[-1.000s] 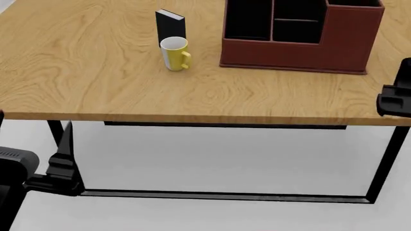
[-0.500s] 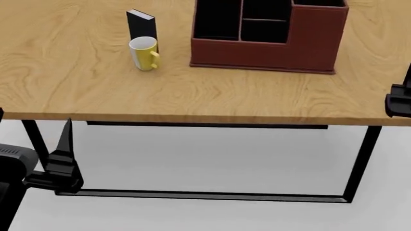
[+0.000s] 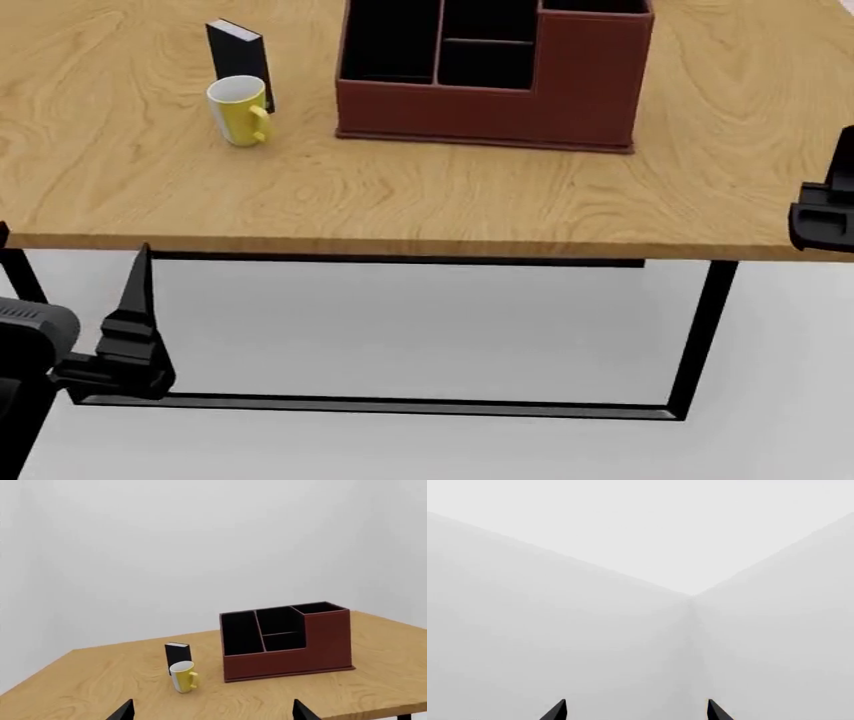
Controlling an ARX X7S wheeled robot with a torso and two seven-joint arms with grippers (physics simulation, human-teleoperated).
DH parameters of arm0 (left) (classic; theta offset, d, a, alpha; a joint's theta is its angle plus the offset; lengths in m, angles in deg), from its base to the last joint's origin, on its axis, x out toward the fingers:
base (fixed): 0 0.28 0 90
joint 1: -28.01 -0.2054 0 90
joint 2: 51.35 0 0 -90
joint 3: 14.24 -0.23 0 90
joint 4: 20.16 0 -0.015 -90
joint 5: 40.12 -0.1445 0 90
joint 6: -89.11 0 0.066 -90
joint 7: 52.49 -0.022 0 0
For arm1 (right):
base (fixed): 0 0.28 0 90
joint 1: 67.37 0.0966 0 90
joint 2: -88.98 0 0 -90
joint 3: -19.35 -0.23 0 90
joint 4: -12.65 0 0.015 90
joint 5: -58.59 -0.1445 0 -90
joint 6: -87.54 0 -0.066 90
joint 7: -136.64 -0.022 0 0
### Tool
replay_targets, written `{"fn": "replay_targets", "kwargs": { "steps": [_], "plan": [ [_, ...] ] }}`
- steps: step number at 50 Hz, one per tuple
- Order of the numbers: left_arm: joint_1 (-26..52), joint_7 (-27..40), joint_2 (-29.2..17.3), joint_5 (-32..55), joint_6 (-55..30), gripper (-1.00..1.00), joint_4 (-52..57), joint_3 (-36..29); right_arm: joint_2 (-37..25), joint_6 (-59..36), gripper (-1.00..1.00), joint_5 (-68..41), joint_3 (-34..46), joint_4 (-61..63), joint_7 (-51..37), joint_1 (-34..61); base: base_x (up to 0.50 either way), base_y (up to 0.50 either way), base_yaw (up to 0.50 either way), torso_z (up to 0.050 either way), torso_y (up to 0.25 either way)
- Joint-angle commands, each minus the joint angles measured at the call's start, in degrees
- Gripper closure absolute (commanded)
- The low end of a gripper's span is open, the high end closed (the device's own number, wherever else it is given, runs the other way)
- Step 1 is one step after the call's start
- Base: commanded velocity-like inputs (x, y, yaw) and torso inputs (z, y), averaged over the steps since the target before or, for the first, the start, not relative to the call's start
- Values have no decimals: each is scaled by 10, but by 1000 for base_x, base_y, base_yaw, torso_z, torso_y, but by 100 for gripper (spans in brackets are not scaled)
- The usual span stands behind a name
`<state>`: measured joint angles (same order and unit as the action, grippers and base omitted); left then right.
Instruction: Pick up the book and place it in the back compartment of the caddy.
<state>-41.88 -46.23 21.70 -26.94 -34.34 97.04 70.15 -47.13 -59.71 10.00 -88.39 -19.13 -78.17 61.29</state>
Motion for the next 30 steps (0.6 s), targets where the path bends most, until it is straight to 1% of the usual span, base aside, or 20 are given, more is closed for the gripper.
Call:
{"fn": "replay_targets", "kwargs": {
  "steps": [1, 6, 30],
  "plan": [
    [0, 3, -2, 1, 1, -100, 0, 0, -8, 10, -100, -6, 23, -1, -5, 2, 0, 0, 0, 0, 0],
    [1, 4, -3, 2, 2, -100, 0, -1, -12, 8, -100, -7, 37, -3, -10, 13, 66, 0, 0, 0, 0],
    [-3, 9, -10, 9, 9, -100, 1, 8, -26, 16, -100, -28, 45, -3, -32, 18, 219, 0, 0, 0, 0]
  ]
}}
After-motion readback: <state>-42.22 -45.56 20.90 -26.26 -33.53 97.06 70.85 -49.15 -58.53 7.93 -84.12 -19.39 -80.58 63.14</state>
